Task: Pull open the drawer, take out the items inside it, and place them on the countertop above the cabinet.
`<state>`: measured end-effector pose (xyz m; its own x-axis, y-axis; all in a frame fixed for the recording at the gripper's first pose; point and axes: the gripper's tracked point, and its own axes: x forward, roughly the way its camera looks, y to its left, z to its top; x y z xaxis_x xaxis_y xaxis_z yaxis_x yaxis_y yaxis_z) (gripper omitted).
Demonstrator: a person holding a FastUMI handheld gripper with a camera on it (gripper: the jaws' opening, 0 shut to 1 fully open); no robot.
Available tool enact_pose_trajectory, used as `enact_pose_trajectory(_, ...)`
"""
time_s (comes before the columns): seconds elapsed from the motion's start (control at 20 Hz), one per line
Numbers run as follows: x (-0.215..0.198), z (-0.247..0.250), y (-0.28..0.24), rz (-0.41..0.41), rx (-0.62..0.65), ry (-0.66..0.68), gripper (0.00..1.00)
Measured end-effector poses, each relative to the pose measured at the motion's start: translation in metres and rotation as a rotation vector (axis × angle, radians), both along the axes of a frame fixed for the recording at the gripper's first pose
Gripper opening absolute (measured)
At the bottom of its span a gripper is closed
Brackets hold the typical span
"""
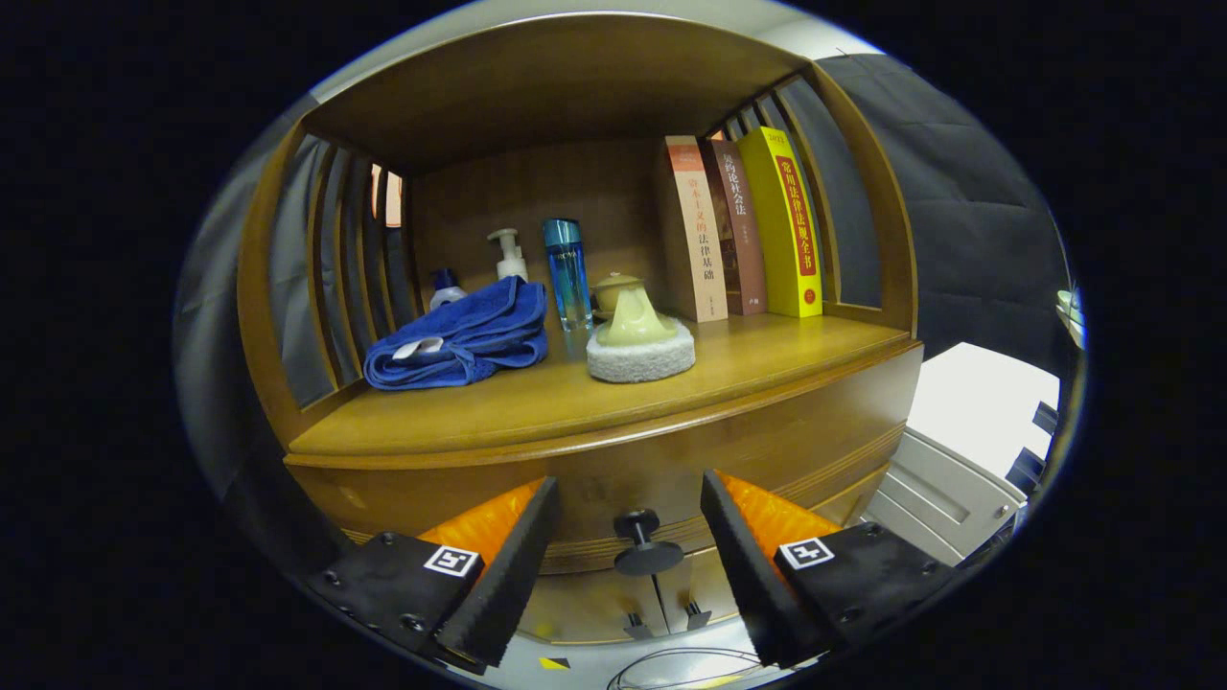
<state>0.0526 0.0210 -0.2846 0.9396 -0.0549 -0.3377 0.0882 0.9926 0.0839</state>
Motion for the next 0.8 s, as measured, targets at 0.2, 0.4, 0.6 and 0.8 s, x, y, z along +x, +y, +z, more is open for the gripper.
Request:
enact_pose_trajectory(0.2, -0.005, 0.039, -0.011, -0.012, -0.013, -0.025, 0.98)
enact_pose_trajectory(0.4, -0.004, 0.101, -0.024, -0.029, -0.007, -0.075, 0.98)
enact_pose_trajectory(0.6, -0.007, 0.188, -0.035, -0.026, -0.070, -0.177, 0.98)
enact_pose_trajectory(0.8, -0.014, 0.247, -0.043, -0.015, -0.123, -0.189, 0.98)
